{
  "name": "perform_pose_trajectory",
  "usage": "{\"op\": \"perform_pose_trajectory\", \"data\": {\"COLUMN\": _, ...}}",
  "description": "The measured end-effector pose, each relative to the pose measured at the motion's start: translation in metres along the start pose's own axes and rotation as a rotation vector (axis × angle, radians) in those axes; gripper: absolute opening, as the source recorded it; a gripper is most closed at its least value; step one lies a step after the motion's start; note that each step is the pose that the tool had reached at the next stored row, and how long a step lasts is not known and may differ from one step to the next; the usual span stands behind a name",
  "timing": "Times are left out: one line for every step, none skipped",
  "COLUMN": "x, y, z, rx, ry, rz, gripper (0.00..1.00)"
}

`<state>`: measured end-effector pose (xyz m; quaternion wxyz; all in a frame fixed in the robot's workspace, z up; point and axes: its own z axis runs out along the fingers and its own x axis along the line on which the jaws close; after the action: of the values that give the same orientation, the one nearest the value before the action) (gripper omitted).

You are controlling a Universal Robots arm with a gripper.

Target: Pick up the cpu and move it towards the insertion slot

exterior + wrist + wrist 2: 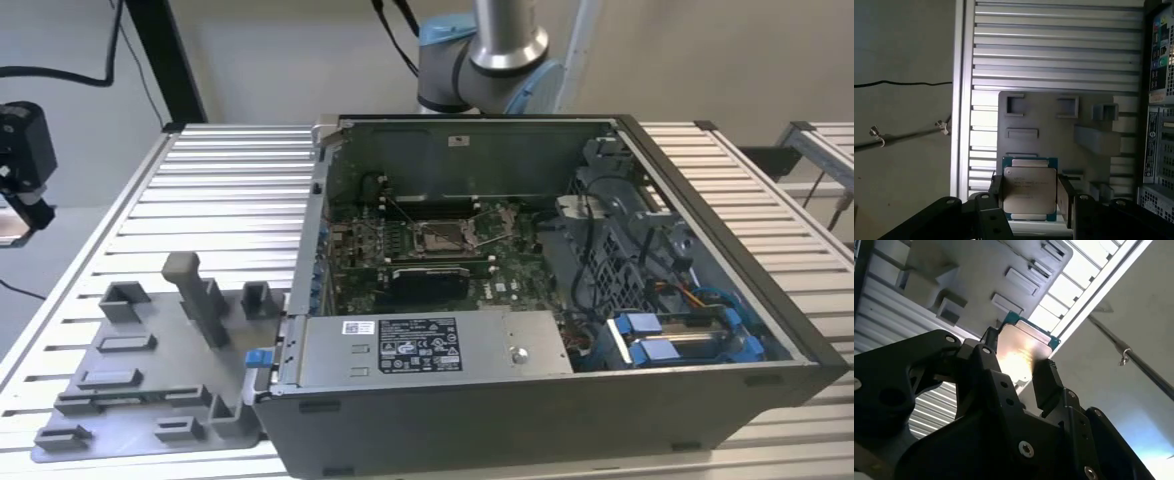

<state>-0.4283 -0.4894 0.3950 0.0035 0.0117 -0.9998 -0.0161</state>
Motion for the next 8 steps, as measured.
{"op": "perform_pose_trajectory", "data": {"x": -0.0035, "y": 0.0000, "z": 0.0000, "rx": -0.0001, "ry": 0.0000, "rz": 0.000, "gripper": 0.00}}
{"op": "perform_pose_trajectory", "data": {"x": -0.0066, "y": 0.0001, "z": 0.0000, "rx": 0.0000, "ry": 0.0000, "rz": 0.000, "gripper": 0.00}}
{"op": "perform_pose_trajectory", "data": {"x": -0.0099, "y": 0.0002, "z": 0.0000, "rx": 0.0000, "ry": 0.0000, "rz": -0.001, "gripper": 0.00}}
{"op": "perform_pose_trajectory", "data": {"x": -0.0120, "y": 0.0003, "z": 0.0001, "rx": 0.0000, "ry": 0.0000, "rz": -0.001, "gripper": 0.00}}
{"op": "perform_pose_trajectory", "data": {"x": -0.0125, "y": 0.0003, "z": 0.0001, "rx": 0.0000, "ry": 0.0000, "rz": -0.001, "gripper": 0.00}}
{"op": "perform_pose_trajectory", "data": {"x": -0.0125, "y": 0.0003, "z": 0.0001, "rx": 0.0000, "ry": 0.0000, "rz": -0.001, "gripper": 0.00}}
{"op": "perform_pose_trajectory", "data": {"x": -0.0125, "y": 0.0003, "z": 0.0001, "rx": 0.0000, "ry": 0.0000, "rz": 0.000, "gripper": 0.00}}
{"op": "perform_pose_trajectory", "data": {"x": -0.0127, "y": 0.0003, "z": 0.0001, "rx": -0.0001, "ry": -0.0001, "rz": -0.001, "gripper": 0.00}}
